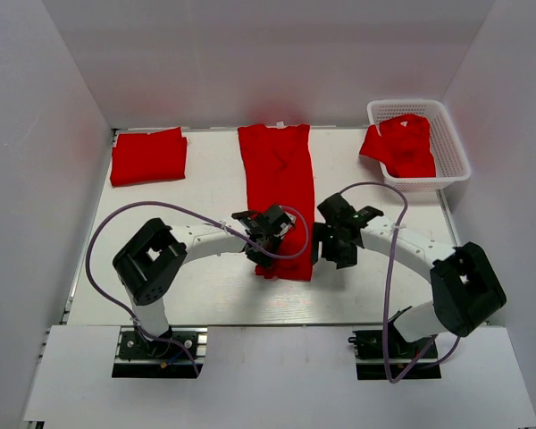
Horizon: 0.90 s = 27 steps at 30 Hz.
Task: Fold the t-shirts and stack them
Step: Grab the bottom of the folded rectangular tshirt with both arms
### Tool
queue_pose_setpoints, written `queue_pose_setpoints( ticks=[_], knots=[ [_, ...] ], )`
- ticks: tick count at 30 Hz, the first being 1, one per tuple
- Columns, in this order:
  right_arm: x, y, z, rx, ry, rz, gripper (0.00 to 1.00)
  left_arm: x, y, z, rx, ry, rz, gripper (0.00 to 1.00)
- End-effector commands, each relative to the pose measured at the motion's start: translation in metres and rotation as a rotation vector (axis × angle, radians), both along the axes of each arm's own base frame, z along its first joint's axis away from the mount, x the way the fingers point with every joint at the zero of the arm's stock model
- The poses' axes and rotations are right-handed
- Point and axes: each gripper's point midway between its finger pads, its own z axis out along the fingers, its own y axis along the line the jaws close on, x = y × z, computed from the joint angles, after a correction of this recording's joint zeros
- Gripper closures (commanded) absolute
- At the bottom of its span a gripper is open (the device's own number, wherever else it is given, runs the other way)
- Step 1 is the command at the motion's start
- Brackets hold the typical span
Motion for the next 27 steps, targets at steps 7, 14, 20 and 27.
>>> queue_pose_setpoints(
  ticks=[7, 14, 20, 27],
  knots=[
    [0.01, 0.043, 0.001, 0.109, 0.029, 0.042, 0.21, 0.002, -0.008, 0.021, -0.042, -0.023, 0.002, 0.69],
    [-0.002, 0.045, -0.019, 0.085, 0.12, 0.05, 0.49, -0.001, -0.01, 0.018, -0.047, -0.002, -0.005, 0.7],
    [-0.006, 0.05, -0.033, 0.09, 0.18, 0.075, 0.49, 0.002, -0.013, 0.015, -0.049, -0.004, -0.006, 0.7],
    [-0.007, 0.045, -0.039, 0.059, 0.203, 0.065, 1.0, 0.001, -0.005, 0.014, -0.025, 0.011, 0.025, 0.73]
  ],
)
